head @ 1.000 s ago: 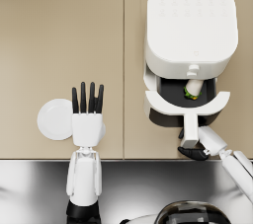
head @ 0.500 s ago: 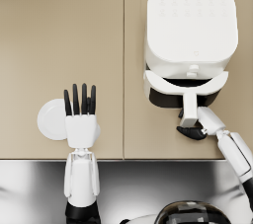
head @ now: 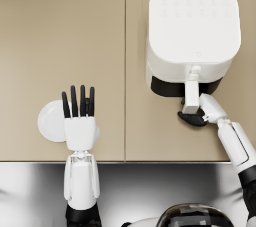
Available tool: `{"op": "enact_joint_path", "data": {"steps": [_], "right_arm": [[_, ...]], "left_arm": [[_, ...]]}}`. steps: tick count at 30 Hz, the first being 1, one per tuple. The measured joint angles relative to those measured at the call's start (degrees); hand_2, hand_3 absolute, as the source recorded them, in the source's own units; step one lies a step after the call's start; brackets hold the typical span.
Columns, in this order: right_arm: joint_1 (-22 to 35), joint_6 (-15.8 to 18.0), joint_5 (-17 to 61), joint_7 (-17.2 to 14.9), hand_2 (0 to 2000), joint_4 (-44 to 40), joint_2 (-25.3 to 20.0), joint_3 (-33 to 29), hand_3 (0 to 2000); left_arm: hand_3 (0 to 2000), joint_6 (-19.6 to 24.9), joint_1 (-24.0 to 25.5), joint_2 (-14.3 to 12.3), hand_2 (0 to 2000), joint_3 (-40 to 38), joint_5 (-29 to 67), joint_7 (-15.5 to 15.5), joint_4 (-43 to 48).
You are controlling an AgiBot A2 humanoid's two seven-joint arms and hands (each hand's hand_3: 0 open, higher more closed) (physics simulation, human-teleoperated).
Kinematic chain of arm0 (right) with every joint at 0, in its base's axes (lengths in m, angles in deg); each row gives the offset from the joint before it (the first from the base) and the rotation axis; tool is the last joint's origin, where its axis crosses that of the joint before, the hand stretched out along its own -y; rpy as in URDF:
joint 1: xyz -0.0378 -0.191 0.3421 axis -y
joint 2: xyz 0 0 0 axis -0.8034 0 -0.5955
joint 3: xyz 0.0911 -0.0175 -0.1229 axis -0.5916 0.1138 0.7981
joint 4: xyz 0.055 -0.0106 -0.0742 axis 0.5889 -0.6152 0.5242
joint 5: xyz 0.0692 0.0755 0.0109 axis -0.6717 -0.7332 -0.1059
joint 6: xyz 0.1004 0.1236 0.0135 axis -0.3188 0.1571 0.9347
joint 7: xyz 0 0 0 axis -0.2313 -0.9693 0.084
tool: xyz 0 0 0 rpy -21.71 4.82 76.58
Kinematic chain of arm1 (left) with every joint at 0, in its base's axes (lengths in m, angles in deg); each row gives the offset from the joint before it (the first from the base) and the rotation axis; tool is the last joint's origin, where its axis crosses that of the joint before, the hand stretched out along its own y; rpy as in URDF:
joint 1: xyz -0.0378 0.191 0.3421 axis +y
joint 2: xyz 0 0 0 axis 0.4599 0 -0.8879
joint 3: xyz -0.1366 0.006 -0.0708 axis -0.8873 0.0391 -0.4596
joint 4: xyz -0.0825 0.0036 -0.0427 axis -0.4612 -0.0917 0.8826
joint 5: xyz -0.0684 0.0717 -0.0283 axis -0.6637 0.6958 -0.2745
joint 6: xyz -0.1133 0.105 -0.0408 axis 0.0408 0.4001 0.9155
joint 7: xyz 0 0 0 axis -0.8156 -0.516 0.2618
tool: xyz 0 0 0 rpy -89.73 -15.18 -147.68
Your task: Pick up the chicken rolls and place it into the air fryer
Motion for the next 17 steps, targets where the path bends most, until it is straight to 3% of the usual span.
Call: {"op": "enact_joint_path", "data": {"steps": [7, 17], "right_arm": [[-0.5, 3.0, -0.1, 0.3, 2000, -0.4, -1.2, -3.6, 2000], [-0.6, 3.3, -0.1, 0.6, 2000, -0.6, -1.4, -4.0, 2000]], "left_arm": [[0, 0.0, 0.2, 0.0, 0, -0.6, 0.0, 0.0, -0.1], [0, 0.0, 0.2, 0.0, 0, -0.6, 0.0, 0.0, -0.2]]}}
